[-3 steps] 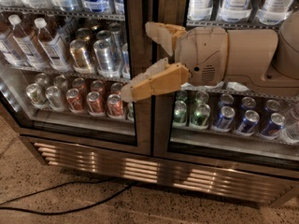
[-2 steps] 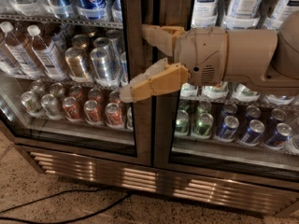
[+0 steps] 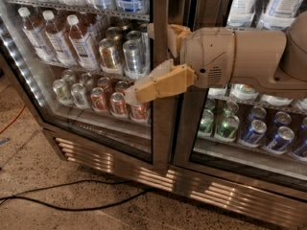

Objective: Open left fridge door

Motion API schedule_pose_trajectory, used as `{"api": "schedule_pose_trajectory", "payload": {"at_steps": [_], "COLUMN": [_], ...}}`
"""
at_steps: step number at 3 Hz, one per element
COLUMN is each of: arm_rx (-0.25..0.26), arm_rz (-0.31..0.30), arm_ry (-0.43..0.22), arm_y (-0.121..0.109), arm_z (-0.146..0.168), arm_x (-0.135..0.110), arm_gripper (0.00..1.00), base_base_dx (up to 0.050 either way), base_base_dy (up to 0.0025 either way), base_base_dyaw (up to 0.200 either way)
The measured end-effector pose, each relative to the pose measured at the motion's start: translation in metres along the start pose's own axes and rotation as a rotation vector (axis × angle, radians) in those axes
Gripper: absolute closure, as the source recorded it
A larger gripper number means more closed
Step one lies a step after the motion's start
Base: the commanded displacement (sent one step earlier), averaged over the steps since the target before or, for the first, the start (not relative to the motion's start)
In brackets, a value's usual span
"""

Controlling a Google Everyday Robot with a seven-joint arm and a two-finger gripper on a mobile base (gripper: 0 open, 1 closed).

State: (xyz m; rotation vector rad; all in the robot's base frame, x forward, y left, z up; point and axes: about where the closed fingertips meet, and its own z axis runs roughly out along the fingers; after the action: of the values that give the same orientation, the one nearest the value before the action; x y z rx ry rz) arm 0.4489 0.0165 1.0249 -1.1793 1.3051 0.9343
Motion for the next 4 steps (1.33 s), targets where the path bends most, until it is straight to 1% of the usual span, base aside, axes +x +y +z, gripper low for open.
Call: {"api": "schedule_pose_trajectory", "payload": {"at_steps": [1,2,3,4], "arm_rx": [0.000,0.000,0.000,0.000], "arm_rz": [0.000,0.000,0.000,0.000], "arm_ry": [0.000,0.000,0.000,0.000], "arm_y": [0.0000,0.0000,0.0000,0.0000], "arm_z": [0.0000,0.0001,0.0001,0.0001], "arm_x": [0.0000,0.0000,0.0000,0.0000], "arm_gripper": [0.19,0.42,1.00,1.00], "base_base_dx": [0.000,0.000,-0.041,-0.050], "base_base_dy": [0.00000,0.00000,0.00226,0.00002], "base_base_dyaw": [0.000,0.000,-0.111,0.000]}}
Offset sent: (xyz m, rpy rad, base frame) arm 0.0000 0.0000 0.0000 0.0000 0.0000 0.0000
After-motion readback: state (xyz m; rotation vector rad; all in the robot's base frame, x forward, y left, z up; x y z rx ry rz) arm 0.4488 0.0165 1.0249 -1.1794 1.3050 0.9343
